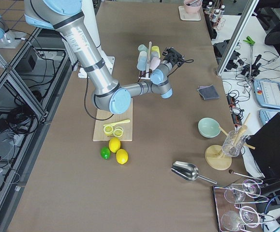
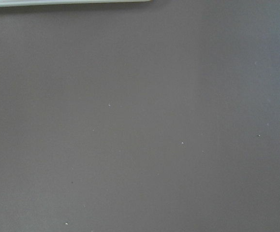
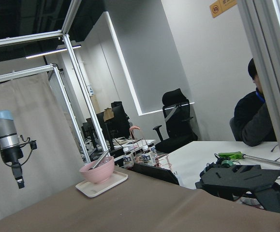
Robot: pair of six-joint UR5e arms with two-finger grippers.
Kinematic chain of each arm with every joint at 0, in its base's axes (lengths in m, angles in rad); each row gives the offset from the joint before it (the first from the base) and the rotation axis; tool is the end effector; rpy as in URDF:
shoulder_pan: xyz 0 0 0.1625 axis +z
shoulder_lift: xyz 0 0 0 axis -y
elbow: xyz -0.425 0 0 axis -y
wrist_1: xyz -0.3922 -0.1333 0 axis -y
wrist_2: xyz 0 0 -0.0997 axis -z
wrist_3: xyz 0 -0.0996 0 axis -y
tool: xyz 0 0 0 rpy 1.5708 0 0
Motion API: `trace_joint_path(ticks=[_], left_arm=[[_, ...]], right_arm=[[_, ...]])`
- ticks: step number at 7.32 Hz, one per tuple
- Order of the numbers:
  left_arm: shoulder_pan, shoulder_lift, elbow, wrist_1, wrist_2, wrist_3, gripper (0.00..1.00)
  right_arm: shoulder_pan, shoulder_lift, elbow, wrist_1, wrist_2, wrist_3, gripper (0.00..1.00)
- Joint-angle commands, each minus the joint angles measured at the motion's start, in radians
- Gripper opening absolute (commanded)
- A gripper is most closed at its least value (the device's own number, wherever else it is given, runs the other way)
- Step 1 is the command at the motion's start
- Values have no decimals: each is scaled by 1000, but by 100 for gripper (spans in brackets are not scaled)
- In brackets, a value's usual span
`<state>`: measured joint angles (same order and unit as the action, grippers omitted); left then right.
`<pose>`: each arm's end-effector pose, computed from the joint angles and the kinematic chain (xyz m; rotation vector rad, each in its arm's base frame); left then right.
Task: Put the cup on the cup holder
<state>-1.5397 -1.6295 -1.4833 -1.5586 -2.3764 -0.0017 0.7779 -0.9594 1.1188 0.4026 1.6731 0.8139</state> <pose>-0.0455 -0.5154 0.6711 -0.0519 0.8047 0.0113 -0.3851 -0.5522 0.3111 1.4356 -1.5749 -0.0967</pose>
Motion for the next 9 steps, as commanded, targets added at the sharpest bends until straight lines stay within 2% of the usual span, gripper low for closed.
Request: trace_joint_path(ticks=[1,4,6,8,9], left_arm=[[-3,2,-6,3,0,0,98],[-2,22,-26,0,45,0,98],[-2,22,-32,0,45,-4,98],[-3,25,-41,2,45,-7,98],[-5,48,-58,0,45,-6,98]], right_arm=[[63,-1,80,-286,13,7,100],[87,-59,252,-887,19,7,100],[107,-167,410,-1268,106,5,100],[182,-261,534,-1507,242,-12,100],[196,-331,629,-1627,276,-37,100]])
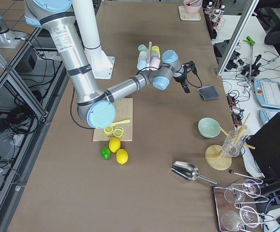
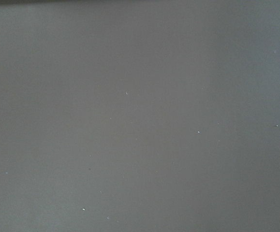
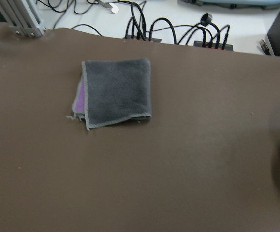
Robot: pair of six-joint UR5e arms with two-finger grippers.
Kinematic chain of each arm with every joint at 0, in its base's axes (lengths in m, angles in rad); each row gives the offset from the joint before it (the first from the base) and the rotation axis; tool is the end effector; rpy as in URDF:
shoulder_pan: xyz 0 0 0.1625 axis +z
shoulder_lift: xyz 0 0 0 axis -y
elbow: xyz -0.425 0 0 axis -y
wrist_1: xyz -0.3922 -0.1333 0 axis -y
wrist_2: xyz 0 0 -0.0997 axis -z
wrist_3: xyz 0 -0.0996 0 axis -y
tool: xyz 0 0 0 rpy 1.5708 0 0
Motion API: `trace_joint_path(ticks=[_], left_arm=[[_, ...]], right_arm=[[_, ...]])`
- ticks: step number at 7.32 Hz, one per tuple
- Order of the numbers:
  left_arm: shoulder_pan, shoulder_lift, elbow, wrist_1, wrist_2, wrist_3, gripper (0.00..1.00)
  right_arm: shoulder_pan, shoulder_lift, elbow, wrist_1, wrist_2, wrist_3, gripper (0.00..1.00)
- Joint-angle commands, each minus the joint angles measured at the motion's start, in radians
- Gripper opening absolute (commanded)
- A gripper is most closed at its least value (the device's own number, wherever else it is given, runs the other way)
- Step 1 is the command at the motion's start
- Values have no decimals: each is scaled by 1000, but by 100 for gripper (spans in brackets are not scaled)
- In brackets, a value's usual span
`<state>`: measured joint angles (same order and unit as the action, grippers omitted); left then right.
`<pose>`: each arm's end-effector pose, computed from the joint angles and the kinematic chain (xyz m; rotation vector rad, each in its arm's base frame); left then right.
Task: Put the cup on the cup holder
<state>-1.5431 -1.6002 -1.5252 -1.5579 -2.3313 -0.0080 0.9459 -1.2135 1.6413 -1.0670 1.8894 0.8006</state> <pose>-0.0507 -0.5038 0.6687 -0.0412 0.7598 0.0077 -0.2921 -0.5795 0.3744 0.5052 -0.8263 0.0134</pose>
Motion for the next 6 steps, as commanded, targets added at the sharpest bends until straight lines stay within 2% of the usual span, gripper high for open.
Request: trace_joint_path(ticks=[1,2,4,6], left_arm=[[-2,26,-21,-4,12,2,98],[-3,28,-21,-4,15,3,98],[-3,43,-53,-4,17,2,98],[-3,106,-120,-4,17,3,98]], right_arm=[[43,-159,215,-288,77,-155,100],[56,-226,332,-452,106,-188,100],[188,-268,356,-662,251,-326,100],[320,-375,347,-743,286,-596,100]])
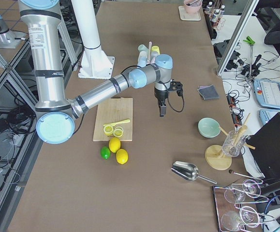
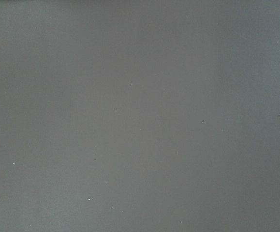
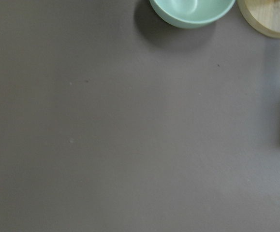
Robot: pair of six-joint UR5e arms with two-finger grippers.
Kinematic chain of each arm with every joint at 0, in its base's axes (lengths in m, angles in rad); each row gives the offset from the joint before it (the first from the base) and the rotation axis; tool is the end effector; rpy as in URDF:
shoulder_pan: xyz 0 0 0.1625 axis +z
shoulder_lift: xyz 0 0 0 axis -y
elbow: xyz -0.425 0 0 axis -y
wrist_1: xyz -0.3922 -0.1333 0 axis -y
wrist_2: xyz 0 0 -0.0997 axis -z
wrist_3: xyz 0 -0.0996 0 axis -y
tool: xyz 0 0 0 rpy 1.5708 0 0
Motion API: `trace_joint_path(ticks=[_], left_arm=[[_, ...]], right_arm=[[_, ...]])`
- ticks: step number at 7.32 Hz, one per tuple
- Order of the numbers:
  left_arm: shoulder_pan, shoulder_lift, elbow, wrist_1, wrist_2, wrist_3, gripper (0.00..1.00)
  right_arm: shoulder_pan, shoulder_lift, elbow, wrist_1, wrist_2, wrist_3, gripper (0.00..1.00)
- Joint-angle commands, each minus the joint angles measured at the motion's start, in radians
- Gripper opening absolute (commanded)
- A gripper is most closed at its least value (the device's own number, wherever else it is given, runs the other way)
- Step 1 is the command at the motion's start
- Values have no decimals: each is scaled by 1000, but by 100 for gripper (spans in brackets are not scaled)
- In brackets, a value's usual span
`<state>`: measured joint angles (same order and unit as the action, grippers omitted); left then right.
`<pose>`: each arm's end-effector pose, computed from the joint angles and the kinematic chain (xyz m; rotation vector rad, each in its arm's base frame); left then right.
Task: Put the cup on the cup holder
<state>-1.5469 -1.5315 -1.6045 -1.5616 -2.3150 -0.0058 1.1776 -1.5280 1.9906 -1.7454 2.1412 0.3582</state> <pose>-0.0545 -0.4755 0.6641 -0.0251 0.7439 0.0117 -0.1137 -0.4817 0.4641 0.0528 -0.6299 -0.1160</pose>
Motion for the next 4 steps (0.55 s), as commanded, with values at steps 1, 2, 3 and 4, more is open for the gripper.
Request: trace_joint_path(ticks=[1,2,3,4], left_arm=[[-1,45,-49,0,0,1,98],[-1,45,-49,0,0,1,98],[-1,47,-49,0,2,0,98],[-1,50,-51,0,2,0,98]], right_arm=[[130,-76,-7,-92,80,-185,100],[175,-102,-25,-100,92,-202,100],[232,-144,-48,-95,112,-272,100],[305,-174,-90,-95,173,-327,100]])
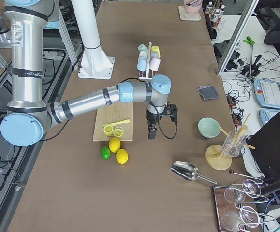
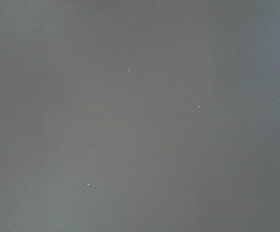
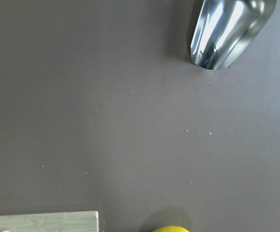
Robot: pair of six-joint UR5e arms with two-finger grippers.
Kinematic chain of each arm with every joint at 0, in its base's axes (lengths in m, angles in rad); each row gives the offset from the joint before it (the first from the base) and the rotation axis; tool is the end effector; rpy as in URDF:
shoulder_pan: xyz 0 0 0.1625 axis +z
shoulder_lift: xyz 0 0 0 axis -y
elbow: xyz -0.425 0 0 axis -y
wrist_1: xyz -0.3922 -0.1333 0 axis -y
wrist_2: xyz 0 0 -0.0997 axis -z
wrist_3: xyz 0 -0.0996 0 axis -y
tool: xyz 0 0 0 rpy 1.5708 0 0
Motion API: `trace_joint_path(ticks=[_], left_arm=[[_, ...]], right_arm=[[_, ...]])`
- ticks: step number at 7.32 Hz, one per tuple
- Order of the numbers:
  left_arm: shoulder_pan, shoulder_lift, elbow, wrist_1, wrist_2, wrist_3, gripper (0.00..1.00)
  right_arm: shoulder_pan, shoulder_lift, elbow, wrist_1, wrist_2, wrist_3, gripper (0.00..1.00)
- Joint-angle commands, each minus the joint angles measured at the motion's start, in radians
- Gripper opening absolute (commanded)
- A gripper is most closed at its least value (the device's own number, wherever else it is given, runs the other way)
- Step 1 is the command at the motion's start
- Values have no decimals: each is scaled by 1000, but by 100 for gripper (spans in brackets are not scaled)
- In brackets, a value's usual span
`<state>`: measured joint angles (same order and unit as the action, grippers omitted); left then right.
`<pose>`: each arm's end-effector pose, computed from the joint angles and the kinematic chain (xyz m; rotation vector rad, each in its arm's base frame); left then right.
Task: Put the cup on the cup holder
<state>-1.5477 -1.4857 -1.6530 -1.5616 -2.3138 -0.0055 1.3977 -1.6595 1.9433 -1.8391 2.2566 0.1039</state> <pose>-0.0554 -0.4563 0.6616 -0.0221 0.7428 0.0123 -0.0066 -0.4453 0.5515 -0.0800 -0.6814 -0.0718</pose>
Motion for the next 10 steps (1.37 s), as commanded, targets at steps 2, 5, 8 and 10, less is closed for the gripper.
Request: trace_joint_path(ticks=[2,5,8,10], left_arm=[[-2,5,-10,0,1,1,98],[-2,5,-10,0,1,1,98],[-2,5,-8,0,1,1,98],[-2,5,-8,0,1,1,98]], right_arm=[[171,-46,-133,6,136,-84,100],[172,-43,-147,9,130,-72,100],[172,-37,-161,11,130,-73,100],[172,-37,-161,11,130,-75,100]])
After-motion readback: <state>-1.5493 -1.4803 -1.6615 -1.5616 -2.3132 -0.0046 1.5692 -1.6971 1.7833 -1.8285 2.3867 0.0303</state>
